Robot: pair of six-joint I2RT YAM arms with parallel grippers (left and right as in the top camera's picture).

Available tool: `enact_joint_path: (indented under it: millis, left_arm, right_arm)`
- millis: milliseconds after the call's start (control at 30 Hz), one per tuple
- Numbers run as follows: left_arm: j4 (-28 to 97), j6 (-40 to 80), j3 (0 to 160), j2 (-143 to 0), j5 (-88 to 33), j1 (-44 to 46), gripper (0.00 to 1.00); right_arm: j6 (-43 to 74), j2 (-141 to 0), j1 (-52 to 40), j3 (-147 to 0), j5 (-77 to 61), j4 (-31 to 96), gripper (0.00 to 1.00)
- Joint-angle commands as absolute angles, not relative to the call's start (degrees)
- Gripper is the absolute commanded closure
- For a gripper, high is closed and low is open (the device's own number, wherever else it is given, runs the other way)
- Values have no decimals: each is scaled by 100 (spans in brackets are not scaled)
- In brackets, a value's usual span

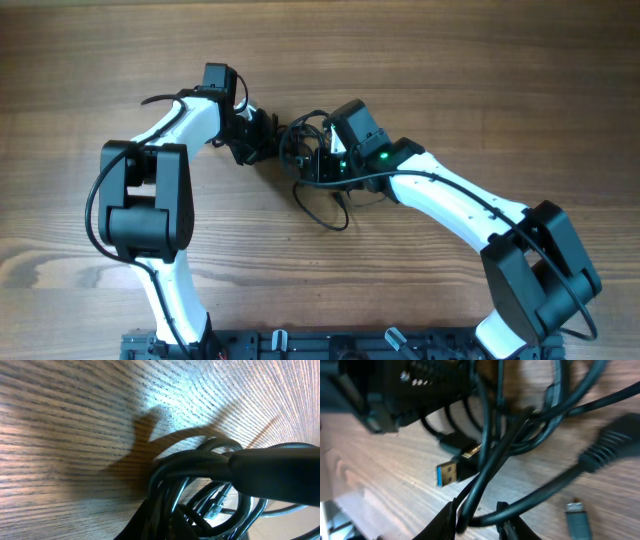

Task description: Untangle cables

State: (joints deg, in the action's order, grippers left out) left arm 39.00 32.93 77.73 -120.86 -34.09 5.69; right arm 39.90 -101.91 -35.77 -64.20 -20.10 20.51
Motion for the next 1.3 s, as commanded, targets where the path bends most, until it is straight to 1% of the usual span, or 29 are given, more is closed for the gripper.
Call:
enact_joint_path:
  millis: [0, 133, 167, 233, 267, 333, 367, 400, 500, 567, 700, 767, 833, 867, 933, 1000, 1067, 1267]
  left_arm:
    - [3896, 3350, 7725, -12182, -2757, 475, 89]
    - [3896, 3350, 7725, -12182, -2757, 475, 89]
    - [3896, 3350, 7725, -12182, -2757, 475, 89]
    - [3898, 3350, 7725, -12182, -2757, 475, 89]
    - [3898, 3350, 7725, -12182, -2757, 475, 89]
    - [3894, 3350, 7725, -12182, -2757, 475, 89]
    - [3889, 3350, 7725, -12182, -2757, 475, 89]
    - [3876, 3350, 7725, -12182, -2757, 475, 89]
    - [3876, 3347, 7725, -12182, -2757, 475, 88]
    - [3874, 3350, 7725, -12182, -2757, 475, 89]
    - [3876, 3347, 7725, -12182, -2757, 475, 89]
    - [3876, 3347, 7725, -12182, -2757, 475, 89]
    - [3876, 3347, 7725, -12182, -2757, 475, 89]
    - [3876, 3350, 7725, -12182, -2757, 475, 89]
    - [3876, 3350, 7725, -12182, -2757, 475, 88]
    - [3876, 3347, 7725, -12182, -2757, 475, 89]
    - [3876, 3345, 7725, -12182, -2755, 471, 89]
    - [3879, 3304, 7725, -12182, -2755, 451, 90]
  right_arm:
    - [4071, -10180, -3603, -6405, -1452, 2036, 71]
    - [4069, -10180, -3605, -6405, -1525, 2161, 71]
    - [4069, -10178, -3605, -6405, -1653, 2368, 78]
    - [3892, -10116, -3568, -6464, -1721, 2757, 80]
    - [3719, -10053, -3520, -6532, -1752, 2829, 78]
    - [3343, -9835, -3345, -6746, -2200, 2899, 72]
    - [3341, -9738, -3284, -6796, -2324, 2886, 66]
    - [3336, -9673, -3249, -6805, -2300, 2832, 59]
    - [3186, -9699, -3227, -6799, -1756, 2744, 49]
    - [2952, -9791, -3234, -6785, -1653, 2600, 48]
    - [2849, -10261, -3234, -6779, -1627, 2364, 49]
    - [2849, -10466, -3232, -6777, -1629, 2381, 56]
    - [2851, -10547, -3232, -6779, -1627, 2425, 74]
    - [2847, -10549, -3232, -6777, -1627, 2432, 79]
    - [2864, -10549, -3218, -6779, -1625, 2421, 83]
    - [2888, -10549, -3173, -6779, -1632, 2427, 96]
    - [3155, -10549, -3057, -6779, -1876, 2438, 96]
    - [3009, -10549, -2482, -6777, -3787, 2622, 96]
